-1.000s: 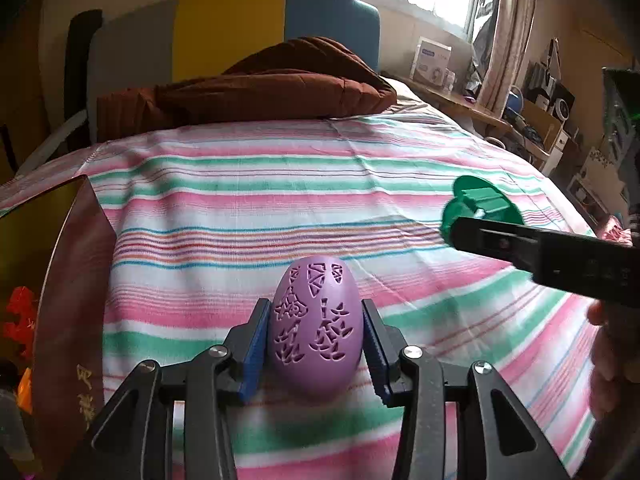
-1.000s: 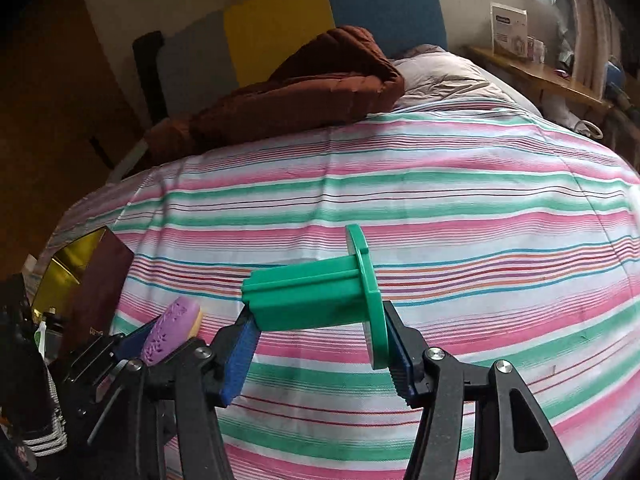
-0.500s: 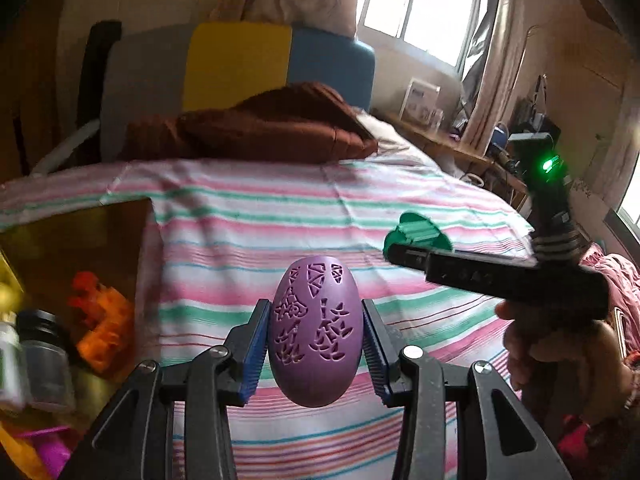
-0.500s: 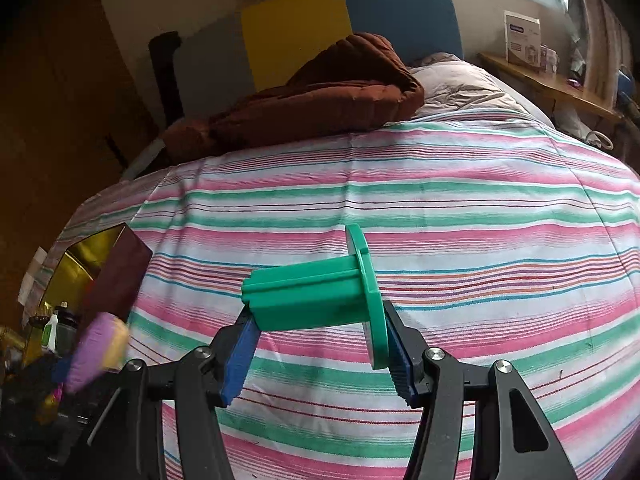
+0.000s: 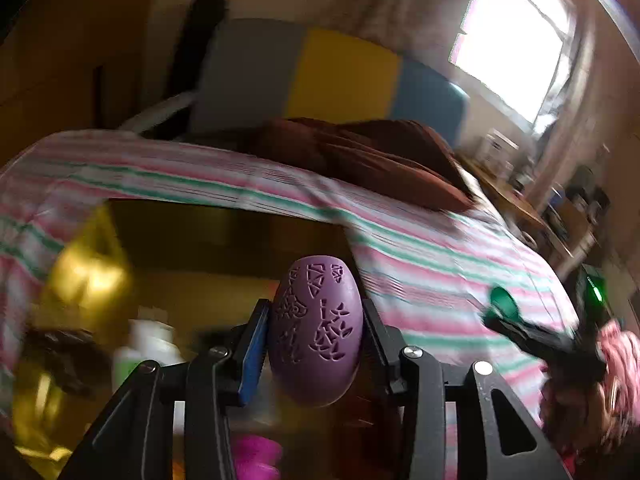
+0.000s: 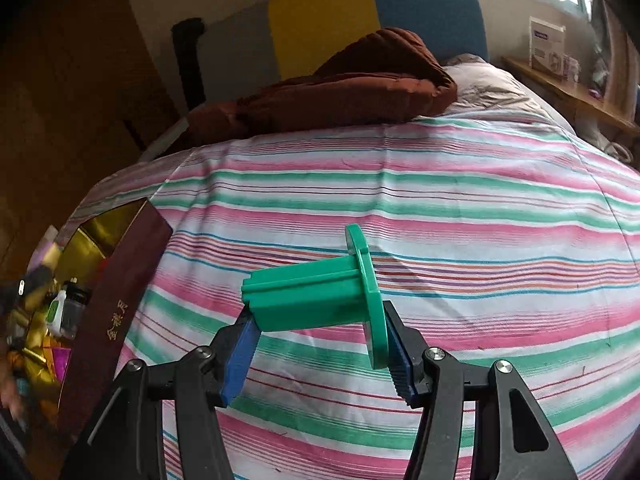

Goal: Organize rigid objects
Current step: 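Carry the purple soap into the gold tray and open left tool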

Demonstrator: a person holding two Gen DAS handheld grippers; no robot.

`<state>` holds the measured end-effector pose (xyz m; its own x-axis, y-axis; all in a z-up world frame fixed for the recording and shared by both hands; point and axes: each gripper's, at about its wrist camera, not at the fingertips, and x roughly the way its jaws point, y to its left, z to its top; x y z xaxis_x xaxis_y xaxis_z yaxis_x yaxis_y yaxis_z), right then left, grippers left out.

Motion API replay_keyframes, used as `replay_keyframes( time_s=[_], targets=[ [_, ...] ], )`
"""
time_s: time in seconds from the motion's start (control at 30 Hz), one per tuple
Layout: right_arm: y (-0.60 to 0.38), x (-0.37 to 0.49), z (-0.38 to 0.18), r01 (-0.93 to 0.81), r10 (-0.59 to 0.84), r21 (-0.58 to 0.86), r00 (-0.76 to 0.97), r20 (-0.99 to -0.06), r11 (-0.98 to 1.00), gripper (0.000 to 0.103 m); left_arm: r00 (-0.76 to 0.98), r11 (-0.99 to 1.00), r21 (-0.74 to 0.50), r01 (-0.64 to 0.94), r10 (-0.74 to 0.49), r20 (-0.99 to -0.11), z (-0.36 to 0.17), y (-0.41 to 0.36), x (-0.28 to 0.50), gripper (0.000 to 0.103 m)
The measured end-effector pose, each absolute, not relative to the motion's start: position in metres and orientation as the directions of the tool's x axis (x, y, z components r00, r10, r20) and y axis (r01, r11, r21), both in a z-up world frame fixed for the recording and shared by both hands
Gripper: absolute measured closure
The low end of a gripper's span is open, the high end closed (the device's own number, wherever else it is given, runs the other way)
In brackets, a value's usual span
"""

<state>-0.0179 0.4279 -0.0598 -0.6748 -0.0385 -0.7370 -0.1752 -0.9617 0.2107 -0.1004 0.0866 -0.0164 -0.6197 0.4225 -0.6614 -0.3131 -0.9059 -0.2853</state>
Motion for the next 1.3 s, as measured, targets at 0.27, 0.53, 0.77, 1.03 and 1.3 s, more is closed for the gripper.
replay_keyframes(
  time_s=[0.27,0.53,0.77,1.03,1.3],
  targets=[
    [0.413,-0.019,-0.058,-0.111,-0.054,0.179,-0.689,-0.722,-0.978,0.044,-0.574,-0.955,-0.256,-0.146,0.293,-0.764,-0.035,0.029,-0.174,0.059],
    [0.405,-0.018,-0.057,-0.072,-0.07,0.167,-0.697,-0.714,-0.983,0.044,-0.485,-0.98,-0.191,-0.06,0.196,-0.852,-0.067,0.011,-0.21,0.059],
    [0.397,-0.019,-0.059,-0.043,-0.084,0.157,-0.693,-0.716,-0.987,0.044,-0.439,-0.988,-0.153,-0.035,0.153,-0.886,-0.085,0.007,-0.22,0.059],
    [0.393,-0.02,-0.059,-0.037,-0.086,0.154,-0.694,-0.715,-0.987,0.044,-0.458,-0.983,-0.183,0.0,0.162,-0.874,-0.076,0.0,-0.217,0.056],
    [0.389,-0.019,-0.056,-0.028,-0.089,0.153,-0.702,-0.706,-0.988,0.044,-0.593,-0.979,-0.196,-0.06,0.193,-0.782,-0.04,0.01,-0.172,0.055]
  ],
)
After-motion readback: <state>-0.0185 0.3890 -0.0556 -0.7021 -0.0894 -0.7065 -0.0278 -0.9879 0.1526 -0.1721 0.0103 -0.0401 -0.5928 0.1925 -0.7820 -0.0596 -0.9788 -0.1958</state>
